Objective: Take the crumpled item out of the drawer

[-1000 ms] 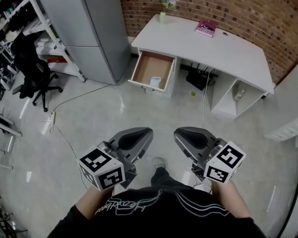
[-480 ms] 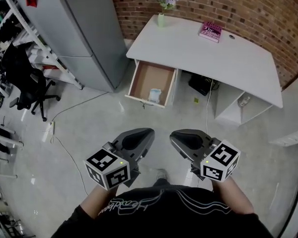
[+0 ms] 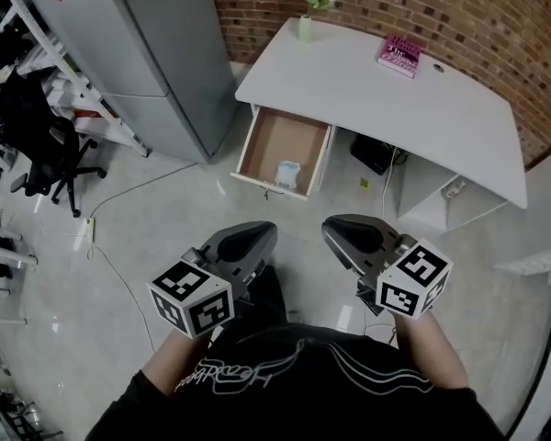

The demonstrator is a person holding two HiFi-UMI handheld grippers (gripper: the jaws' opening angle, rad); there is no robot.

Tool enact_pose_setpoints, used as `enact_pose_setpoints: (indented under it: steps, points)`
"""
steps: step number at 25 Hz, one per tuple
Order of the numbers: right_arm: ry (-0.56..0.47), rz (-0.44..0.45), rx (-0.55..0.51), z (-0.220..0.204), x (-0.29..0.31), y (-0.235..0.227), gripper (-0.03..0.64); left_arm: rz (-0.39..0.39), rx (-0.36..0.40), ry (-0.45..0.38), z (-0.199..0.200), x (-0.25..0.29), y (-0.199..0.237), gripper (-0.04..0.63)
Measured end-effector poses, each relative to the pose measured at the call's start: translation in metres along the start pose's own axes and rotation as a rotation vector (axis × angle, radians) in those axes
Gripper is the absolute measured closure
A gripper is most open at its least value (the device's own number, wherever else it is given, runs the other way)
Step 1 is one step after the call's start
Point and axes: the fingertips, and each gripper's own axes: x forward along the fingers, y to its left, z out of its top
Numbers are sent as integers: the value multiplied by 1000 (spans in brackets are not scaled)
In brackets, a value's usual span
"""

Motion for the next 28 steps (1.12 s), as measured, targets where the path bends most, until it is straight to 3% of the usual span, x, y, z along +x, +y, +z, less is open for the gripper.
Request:
enact_pose_setpoints:
  steps: [7, 19, 26, 28]
  points:
    - [18, -59, 33, 4, 56, -52, 561, -12, -24, 52, 12, 35, 71, 568]
    - [123, -181, 77, -13, 173, -180, 560, -40, -92, 166, 18, 108, 216, 569]
    - [232, -215, 77, -52, 234, -248, 558, -41, -138, 228, -4, 151, 286, 569]
    - [264, -234, 71, -67, 251, -268, 531, -42, -145, 255, -15, 160, 306, 568]
